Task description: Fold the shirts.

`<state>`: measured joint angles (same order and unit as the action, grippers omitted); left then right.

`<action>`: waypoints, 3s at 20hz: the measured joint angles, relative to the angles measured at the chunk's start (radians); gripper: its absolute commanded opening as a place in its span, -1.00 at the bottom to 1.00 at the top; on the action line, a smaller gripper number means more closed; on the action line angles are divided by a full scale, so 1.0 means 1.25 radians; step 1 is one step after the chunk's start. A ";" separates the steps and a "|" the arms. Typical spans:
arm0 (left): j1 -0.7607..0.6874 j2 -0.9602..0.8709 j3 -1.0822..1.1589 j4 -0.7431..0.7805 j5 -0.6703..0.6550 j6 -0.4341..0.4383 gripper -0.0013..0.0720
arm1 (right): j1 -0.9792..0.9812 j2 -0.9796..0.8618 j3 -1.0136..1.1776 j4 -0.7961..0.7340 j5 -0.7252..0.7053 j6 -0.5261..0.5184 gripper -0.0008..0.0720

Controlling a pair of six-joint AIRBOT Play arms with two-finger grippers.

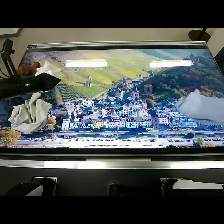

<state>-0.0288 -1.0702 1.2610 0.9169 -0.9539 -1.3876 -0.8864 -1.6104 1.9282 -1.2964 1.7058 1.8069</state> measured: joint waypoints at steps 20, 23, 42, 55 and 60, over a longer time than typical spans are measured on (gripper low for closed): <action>-0.023 0.000 0.000 -0.001 -0.001 -0.001 -0.87 | -0.021 0.181 -0.652 -0.258 -0.152 0.009 -0.85; -0.023 0.000 0.000 -0.001 -0.001 -0.003 -0.87 | -0.021 0.183 -0.659 -0.267 -0.164 0.009 -0.83; -0.098 -0.255 0.244 0.546 -0.272 -0.247 0.81 | 0.505 0.233 -0.277 -0.210 -0.426 -0.073 0.50; -0.151 -0.215 0.007 0.544 -0.251 -0.291 0.82 | 0.662 0.096 -0.305 -0.156 -0.160 -0.075 0.51; -0.152 -0.214 0.003 0.544 -0.248 -0.293 0.82 | 0.664 0.095 -0.305 -0.154 -0.154 -0.075 0.51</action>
